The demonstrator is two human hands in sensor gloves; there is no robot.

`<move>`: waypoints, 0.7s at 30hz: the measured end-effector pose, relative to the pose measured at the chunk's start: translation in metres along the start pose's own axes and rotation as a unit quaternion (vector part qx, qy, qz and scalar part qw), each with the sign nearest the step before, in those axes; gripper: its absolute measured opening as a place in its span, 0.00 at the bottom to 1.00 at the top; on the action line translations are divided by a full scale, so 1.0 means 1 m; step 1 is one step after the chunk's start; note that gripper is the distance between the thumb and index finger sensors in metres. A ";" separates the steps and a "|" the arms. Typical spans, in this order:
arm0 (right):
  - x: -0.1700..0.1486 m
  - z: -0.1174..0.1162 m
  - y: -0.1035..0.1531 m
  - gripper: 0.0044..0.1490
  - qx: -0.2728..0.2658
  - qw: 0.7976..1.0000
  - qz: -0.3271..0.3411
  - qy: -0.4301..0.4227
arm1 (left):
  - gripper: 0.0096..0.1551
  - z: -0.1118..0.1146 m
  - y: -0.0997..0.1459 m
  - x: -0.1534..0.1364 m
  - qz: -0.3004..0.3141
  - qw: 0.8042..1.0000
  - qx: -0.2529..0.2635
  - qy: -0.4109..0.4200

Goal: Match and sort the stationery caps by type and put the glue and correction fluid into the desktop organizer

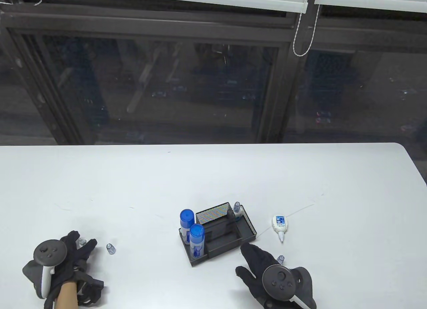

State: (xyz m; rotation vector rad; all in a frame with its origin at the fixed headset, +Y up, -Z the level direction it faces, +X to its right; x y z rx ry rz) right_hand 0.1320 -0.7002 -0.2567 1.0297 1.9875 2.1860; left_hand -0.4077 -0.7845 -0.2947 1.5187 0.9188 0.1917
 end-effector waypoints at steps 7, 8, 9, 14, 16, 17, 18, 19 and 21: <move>0.001 -0.001 -0.001 0.41 0.007 1.000 0.000 0.001 | 0.34 0.001 0.000 0.003 0.002 0.999 -0.001 -0.033; 0.001 -0.001 -0.001 0.41 0.007 1.000 0.000 0.002 | 0.34 0.000 0.000 0.004 0.005 0.999 0.006 -0.038; 0.001 -0.001 -0.001 0.41 0.007 1.000 0.000 0.002 | 0.34 -0.003 0.002 0.007 0.012 0.999 0.020 -0.043; 0.000 0.000 -0.001 0.41 0.002 1.000 -0.003 0.000 | 0.34 -0.021 0.010 0.042 0.081 0.996 0.034 -0.010; 0.000 0.001 -0.001 0.41 0.000 1.000 -0.004 -0.001 | 0.34 -0.030 0.018 0.063 0.118 0.992 0.036 -0.012; -0.001 0.001 -0.001 0.41 0.000 1.000 -0.004 -0.002 | 0.35 -0.036 0.025 0.078 0.144 0.988 0.048 -0.010; -0.001 0.001 -0.001 0.41 0.000 1.000 -0.004 -0.003 | 0.34 -0.041 0.031 0.091 0.169 0.984 0.057 -0.006; -0.001 0.001 -0.001 0.41 0.000 1.000 -0.004 -0.003 | 0.34 -0.044 0.037 0.104 0.192 0.980 0.059 -0.004; -0.001 0.001 -0.001 0.41 0.000 1.000 -0.004 -0.001 | 0.34 -0.049 0.052 0.132 0.243 0.968 0.056 0.011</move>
Point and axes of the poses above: the tracker on the back of each hand, its own x axis roughly to the thumb side, its own y axis roughly from the fingertips to the wrist, z = x × y, the point moved 2 cm from there along -y, roughly from the wrist to the fingertips, and after that the axes turned 7 degrees about z, right-handed, at the moved point
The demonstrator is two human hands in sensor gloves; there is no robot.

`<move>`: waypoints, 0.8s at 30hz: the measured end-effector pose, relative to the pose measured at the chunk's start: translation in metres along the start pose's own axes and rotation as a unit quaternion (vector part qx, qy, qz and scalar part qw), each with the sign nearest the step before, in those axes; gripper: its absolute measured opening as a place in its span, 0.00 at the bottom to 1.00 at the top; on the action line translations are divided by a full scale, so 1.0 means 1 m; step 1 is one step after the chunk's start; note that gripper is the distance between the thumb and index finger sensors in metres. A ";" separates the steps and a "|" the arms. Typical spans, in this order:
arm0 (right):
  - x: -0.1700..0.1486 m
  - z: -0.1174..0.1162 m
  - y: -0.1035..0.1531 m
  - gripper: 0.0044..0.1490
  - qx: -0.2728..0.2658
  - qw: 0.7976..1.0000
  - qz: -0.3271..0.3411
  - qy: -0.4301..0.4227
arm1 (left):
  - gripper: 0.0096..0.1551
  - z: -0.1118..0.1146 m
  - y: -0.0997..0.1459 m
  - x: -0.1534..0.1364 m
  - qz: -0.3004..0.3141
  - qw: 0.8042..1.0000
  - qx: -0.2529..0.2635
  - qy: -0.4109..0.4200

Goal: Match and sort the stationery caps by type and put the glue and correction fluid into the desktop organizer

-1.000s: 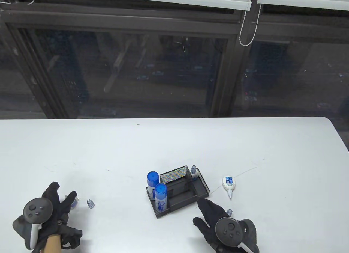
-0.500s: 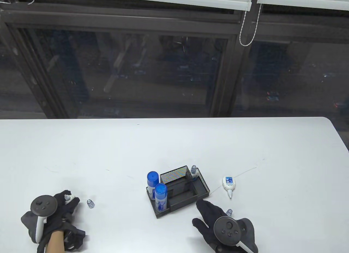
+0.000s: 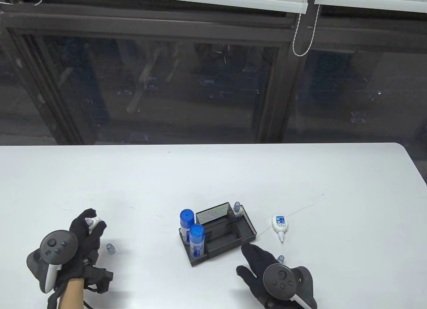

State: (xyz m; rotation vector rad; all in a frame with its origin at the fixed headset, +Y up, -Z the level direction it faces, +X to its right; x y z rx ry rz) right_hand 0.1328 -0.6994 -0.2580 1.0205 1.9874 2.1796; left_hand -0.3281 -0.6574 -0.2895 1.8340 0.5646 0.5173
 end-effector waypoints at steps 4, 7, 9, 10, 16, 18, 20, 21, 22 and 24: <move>-0.001 0.000 0.000 0.41 0.001 1.000 -0.002 0.000 | 0.35 -0.001 0.000 0.058 0.094 0.994 -0.015 0.051; -0.001 0.000 0.000 0.41 -0.001 1.000 -0.006 0.002 | 0.35 0.006 0.002 0.094 0.151 0.985 -0.041 0.075; -0.002 0.001 0.000 0.41 0.000 1.000 -0.007 0.002 | 0.34 0.018 0.006 0.119 0.189 0.975 -0.070 0.090; -0.002 0.001 0.000 0.41 -0.001 1.000 -0.008 0.002 | 0.34 0.023 0.008 0.126 0.201 0.971 -0.082 0.097; -0.004 0.001 0.000 0.41 0.000 1.000 -0.013 0.001 | 0.34 0.082 0.030 0.166 0.252 0.940 -0.187 0.134; -0.005 0.001 0.001 0.41 -0.001 1.000 -0.016 0.002 | 0.34 0.108 0.039 0.170 0.258 0.935 -0.212 0.119; -0.005 0.002 0.000 0.41 -0.002 1.000 -0.017 0.001 | 0.34 0.130 0.047 0.168 0.255 0.930 -0.234 0.125; -0.006 0.002 0.000 0.41 -0.001 1.000 -0.017 0.000 | 0.34 0.138 0.049 0.166 0.252 0.928 -0.240 0.134; -0.006 0.002 0.000 0.41 -0.001 1.000 -0.018 0.001 | 0.34 0.149 0.052 0.163 0.246 0.925 -0.248 0.150; -0.007 0.003 0.000 0.41 -0.002 1.000 -0.019 0.002 | 0.34 0.164 0.056 0.157 0.234 0.919 -0.273 0.163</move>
Point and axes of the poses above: the tracker on the back of each hand, its own x axis roughly to the thumb side, its own y axis roughly from the fingertips to the wrist, z = x × y, the point moved 2 cm from there along -y, roughly from the wrist to the fingertips, and after that the axes turned 7 degrees about z, right-handed, at the moved point
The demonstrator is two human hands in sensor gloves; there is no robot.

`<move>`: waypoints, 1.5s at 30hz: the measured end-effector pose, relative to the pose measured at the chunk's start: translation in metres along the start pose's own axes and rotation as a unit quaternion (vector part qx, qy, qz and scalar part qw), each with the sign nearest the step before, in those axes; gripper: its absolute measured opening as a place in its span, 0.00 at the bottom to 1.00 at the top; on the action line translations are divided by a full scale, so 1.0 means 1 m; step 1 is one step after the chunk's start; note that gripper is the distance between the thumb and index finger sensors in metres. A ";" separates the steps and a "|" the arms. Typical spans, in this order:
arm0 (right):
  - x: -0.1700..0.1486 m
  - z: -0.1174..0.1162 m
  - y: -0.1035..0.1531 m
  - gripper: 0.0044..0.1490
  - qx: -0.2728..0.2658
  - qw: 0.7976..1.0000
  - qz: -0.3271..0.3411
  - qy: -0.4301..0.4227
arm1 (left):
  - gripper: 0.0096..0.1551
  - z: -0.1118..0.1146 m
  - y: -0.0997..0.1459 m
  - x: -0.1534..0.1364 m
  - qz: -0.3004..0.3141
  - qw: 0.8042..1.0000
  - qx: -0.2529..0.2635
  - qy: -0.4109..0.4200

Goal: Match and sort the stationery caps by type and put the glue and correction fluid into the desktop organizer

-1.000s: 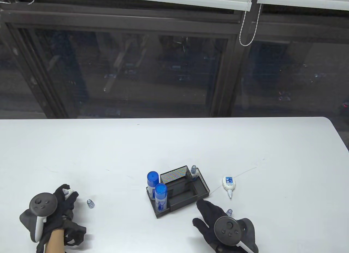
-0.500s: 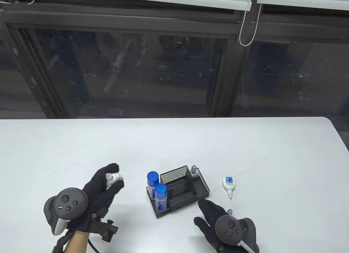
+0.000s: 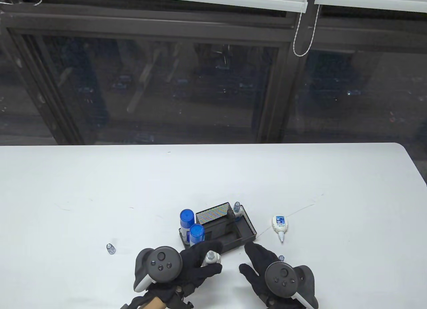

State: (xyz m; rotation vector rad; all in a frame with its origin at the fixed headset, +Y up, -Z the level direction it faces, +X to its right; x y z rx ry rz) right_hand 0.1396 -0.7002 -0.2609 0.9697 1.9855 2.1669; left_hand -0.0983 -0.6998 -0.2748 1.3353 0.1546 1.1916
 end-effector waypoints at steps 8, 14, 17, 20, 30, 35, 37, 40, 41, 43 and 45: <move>-0.028 0.031 0.008 0.42 -0.075 0.995 -0.060 -0.003 | 0.33 0.010 0.010 -0.020 -0.020 1.000 -0.003 0.004; -0.056 0.029 0.009 0.44 -0.048 0.990 -0.131 0.027 | 0.35 0.017 0.013 -0.025 -0.025 1.000 -0.013 0.008; -0.068 0.013 0.002 0.44 0.005 0.986 -0.161 0.049 | 0.35 0.018 0.014 -0.024 -0.020 1.000 -0.019 -0.005; -0.078 -0.001 -0.003 0.43 0.044 0.979 -0.185 0.073 | 0.35 0.018 0.015 -0.023 -0.020 1.000 -0.018 -0.008; -0.085 -0.025 -0.011 0.36 0.101 0.957 -0.225 0.155 | 0.35 0.017 0.018 -0.024 -0.021 1.000 -0.012 -0.005; -0.084 -0.027 -0.013 0.31 0.091 0.953 -0.223 0.182 | 0.35 0.017 0.018 -0.024 -0.023 1.000 -0.013 -0.003; -0.082 -0.024 -0.012 0.31 0.084 0.955 -0.218 0.181 | 0.35 0.017 0.018 -0.024 -0.024 1.000 -0.014 -0.004; -0.070 -0.013 -0.013 0.32 0.057 0.966 -0.196 0.156 | 0.35 0.018 0.018 -0.024 -0.025 1.000 -0.015 -0.001; -0.065 -0.008 -0.013 0.32 0.047 0.970 -0.186 0.148 | 0.35 0.018 0.018 -0.024 -0.025 1.000 -0.016 -0.001; -0.048 0.002 -0.013 0.33 0.023 0.979 -0.159 0.129 | 0.35 0.018 0.018 -0.024 -0.026 1.000 -0.015 0.001; -0.027 0.011 -0.013 0.33 0.008 0.988 -0.120 0.099 | 0.35 0.018 0.018 -0.025 -0.027 1.000 -0.015 0.006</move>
Point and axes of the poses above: the tracker on the back of each hand, its own x axis roughly to the thumb side, its own y axis roughly from the fingertips to the wrist, z = x × y, the point moved 2 cm from there along -y, roughly from the wrist to the fingertips, and after that the axes turned 7 degrees about z, right-handed, at the moved point
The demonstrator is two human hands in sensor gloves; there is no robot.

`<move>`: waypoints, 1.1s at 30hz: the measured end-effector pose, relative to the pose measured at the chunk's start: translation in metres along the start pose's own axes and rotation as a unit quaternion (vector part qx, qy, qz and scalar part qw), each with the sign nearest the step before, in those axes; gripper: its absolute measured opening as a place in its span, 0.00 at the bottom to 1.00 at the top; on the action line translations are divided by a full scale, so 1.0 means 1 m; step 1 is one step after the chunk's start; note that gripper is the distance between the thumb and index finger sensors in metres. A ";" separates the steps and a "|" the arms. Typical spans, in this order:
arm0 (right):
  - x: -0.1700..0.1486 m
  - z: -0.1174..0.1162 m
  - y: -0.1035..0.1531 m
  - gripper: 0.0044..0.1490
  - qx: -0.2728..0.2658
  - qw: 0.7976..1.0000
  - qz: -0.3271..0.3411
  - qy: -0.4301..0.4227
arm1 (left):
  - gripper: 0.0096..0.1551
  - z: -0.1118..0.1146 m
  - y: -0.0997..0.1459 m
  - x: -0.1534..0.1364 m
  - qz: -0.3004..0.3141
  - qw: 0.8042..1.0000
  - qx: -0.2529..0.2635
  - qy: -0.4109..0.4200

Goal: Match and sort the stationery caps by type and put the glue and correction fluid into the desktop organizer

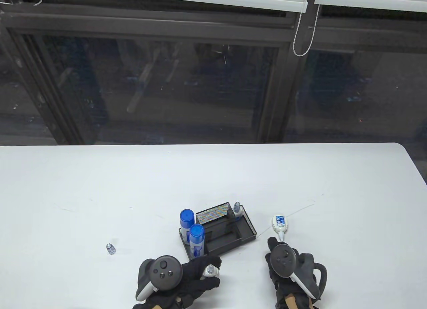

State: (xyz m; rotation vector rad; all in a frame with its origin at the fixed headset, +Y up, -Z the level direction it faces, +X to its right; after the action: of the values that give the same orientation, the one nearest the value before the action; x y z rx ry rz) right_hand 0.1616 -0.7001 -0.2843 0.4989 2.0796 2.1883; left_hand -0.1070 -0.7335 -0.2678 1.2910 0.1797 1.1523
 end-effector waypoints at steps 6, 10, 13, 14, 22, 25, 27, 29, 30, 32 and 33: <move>0.058 0.029 0.009 0.32 0.003 0.987 0.135 -0.085 | 0.35 0.001 0.000 -0.001 -0.005 1.000 -0.003 0.000; 0.095 0.054 0.010 0.31 -0.014 0.973 0.203 -0.108 | 0.35 0.000 0.000 -0.002 -0.008 1.000 0.000 0.004; 0.116 0.060 0.007 0.31 -0.006 0.967 0.233 -0.104 | 0.35 -0.001 0.000 -0.003 -0.009 1.000 0.002 0.005; 0.120 0.059 0.006 0.32 -0.002 0.966 0.237 -0.100 | 0.35 -0.001 0.000 -0.003 -0.009 1.000 0.002 0.005; 0.131 0.037 0.002 0.34 0.025 0.965 0.252 -0.068 | 0.35 -0.003 0.001 -0.005 -0.011 1.000 0.005 0.002; 0.131 0.031 0.003 0.34 0.036 0.965 0.253 -0.062 | 0.34 -0.003 0.000 -0.005 -0.011 1.000 0.005 0.002; 0.129 0.027 0.004 0.35 0.032 0.965 0.252 -0.064 | 0.34 -0.003 0.000 -0.005 -0.011 1.000 0.005 0.001; 0.128 0.020 0.006 0.36 0.037 0.965 0.250 -0.070 | 0.34 -0.003 0.000 -0.005 -0.013 1.000 0.004 0.001; 0.126 0.018 0.007 0.39 0.036 0.965 0.248 -0.075 | 0.34 -0.003 0.000 -0.005 -0.014 1.000 0.003 0.000; 0.122 0.017 0.009 0.40 0.020 0.966 0.240 -0.089 | 0.35 -0.003 0.001 -0.005 -0.015 1.000 0.001 -0.003; 0.120 0.018 0.011 0.39 0.013 0.967 0.237 -0.090 | 0.34 -0.003 0.001 -0.005 -0.015 1.000 0.001 -0.006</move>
State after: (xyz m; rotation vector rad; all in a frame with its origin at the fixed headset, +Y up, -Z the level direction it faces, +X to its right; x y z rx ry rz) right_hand 0.0550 -0.6504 -0.2521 1.2603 2.0543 2.2291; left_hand -0.1122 -0.7350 -0.2703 1.2930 0.1919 1.1190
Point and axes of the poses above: the tracker on the back of each hand, its own x axis roughly to the thumb side, its own y axis roughly from the fingertips to the wrist, z = x × y, the point moved 2 cm from there along -y, roughly from the wrist to the fingertips, and after that the axes turned 7 degrees about z, right-handed, at the moved point
